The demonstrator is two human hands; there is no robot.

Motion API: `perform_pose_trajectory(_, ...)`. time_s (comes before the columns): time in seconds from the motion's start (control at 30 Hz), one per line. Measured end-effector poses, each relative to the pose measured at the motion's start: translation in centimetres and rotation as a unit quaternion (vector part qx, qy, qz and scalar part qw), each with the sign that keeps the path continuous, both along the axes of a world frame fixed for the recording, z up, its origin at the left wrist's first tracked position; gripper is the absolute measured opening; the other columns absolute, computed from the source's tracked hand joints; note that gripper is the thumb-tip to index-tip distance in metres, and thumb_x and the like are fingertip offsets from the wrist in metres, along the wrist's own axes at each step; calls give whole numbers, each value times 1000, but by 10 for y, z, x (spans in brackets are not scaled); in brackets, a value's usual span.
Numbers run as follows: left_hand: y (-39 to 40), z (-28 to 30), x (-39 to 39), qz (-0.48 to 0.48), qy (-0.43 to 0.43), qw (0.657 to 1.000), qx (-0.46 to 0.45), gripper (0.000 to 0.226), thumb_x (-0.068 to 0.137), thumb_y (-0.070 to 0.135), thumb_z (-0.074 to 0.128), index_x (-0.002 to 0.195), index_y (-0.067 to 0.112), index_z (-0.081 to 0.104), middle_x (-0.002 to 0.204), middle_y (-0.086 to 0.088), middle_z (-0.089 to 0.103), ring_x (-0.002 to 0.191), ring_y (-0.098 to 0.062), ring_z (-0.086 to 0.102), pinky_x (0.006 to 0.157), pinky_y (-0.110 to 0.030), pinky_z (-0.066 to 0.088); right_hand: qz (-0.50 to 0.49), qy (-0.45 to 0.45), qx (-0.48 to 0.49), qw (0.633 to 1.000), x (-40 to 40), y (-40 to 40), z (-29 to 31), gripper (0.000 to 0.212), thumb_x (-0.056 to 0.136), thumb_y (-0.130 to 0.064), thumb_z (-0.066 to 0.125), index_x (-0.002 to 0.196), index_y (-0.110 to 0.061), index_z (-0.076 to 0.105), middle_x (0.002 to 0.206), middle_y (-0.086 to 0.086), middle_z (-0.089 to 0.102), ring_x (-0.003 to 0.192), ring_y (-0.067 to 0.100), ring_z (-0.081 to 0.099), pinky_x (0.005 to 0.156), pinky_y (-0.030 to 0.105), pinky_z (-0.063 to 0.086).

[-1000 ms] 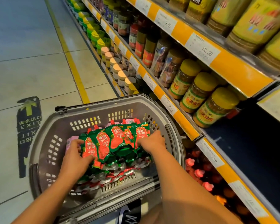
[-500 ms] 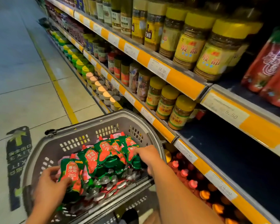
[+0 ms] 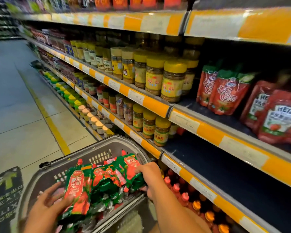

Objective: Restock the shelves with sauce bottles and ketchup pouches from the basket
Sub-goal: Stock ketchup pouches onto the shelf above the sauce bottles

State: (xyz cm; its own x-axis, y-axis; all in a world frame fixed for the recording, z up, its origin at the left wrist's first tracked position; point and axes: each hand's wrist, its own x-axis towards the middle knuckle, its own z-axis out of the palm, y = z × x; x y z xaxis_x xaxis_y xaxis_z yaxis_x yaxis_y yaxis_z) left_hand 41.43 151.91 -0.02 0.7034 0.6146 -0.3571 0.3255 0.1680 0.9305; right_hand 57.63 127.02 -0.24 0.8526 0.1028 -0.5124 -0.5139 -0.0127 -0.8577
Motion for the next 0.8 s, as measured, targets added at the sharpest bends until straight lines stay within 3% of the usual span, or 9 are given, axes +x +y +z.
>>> perform_pose_trajectory(0.1, -22, 18, 5, -43, -12, 999, -21, 76, 68, -7, 80, 137, 19, 61, 115, -10, 74, 107, -37, 69, 102, -57, 49, -24, 2, 25, 999, -11, -17, 10, 31, 60, -16, 75, 75, -20, 48, 86, 12, 54, 85, 30, 58, 80, 57, 57)
perform_pose_trajectory(0.2, -45, 36, 11, -75, -21, 997, -24, 67, 66, -7, 80, 127, 15, 65, 98, -4, 74, 91, -29, 70, 83, -42, 53, -59, 0, 44, 997, -24, -34, 20, 30, 68, -21, 78, 85, -19, 54, 93, 4, 56, 91, 27, 55, 77, 47, 55)
perform_pose_trajectory(0.33, -72, 59, 19, -93, -35, 994, -47, 50, 60, -3, 80, 106, 13, 68, 79, -1, 76, 79, -28, 70, 69, -36, 48, -94, -54, 56, 993, -39, -55, 30, 27, 74, -29, 80, 79, -22, 54, 76, -2, 49, 73, 18, 46, 68, 36, 37)
perform_pose_trajectory(0.43, -91, 70, 20, -111, -46, 992, -47, 52, 66, -10, 78, 112, 11, 66, 81, -4, 77, 83, -29, 69, 71, -36, 47, -117, -69, 78, 988, -51, -72, 36, 29, 78, -26, 81, 81, -21, 52, 77, -1, 50, 73, 17, 47, 66, 35, 34)
perform_pose_trajectory(0.57, -114, 85, 18, -134, -46, 987, -80, 48, 66, -6, 77, 108, 15, 67, 85, -10, 78, 73, -33, 74, 66, -39, 50, -153, -76, 114, 979, -68, -100, 37, 25, 79, -3, 77, 92, -11, 57, 77, 2, 64, 75, 16, 59, 65, 28, 41)
perform_pose_trajectory(0.7, -142, 97, 18, -186, -60, 976, -95, 59, 60, -2, 76, 117, 8, 67, 102, -17, 77, 90, -38, 71, 70, -41, 48, -165, -94, 171, 967, -90, -130, 47, 30, 81, 2, 73, 108, -1, 62, 85, 8, 76, 74, 14, 71, 67, 27, 50)
perform_pose_trajectory(0.8, -169, 104, 18, -229, -63, 967, -89, 62, 55, 1, 79, 116, 8, 68, 96, -13, 80, 95, -36, 72, 77, -41, 50, -157, -115, 187, 963, -108, -161, 52, 40, 76, 3, 75, 114, -4, 64, 96, 11, 78, 89, 25, 72, 83, 38, 53)
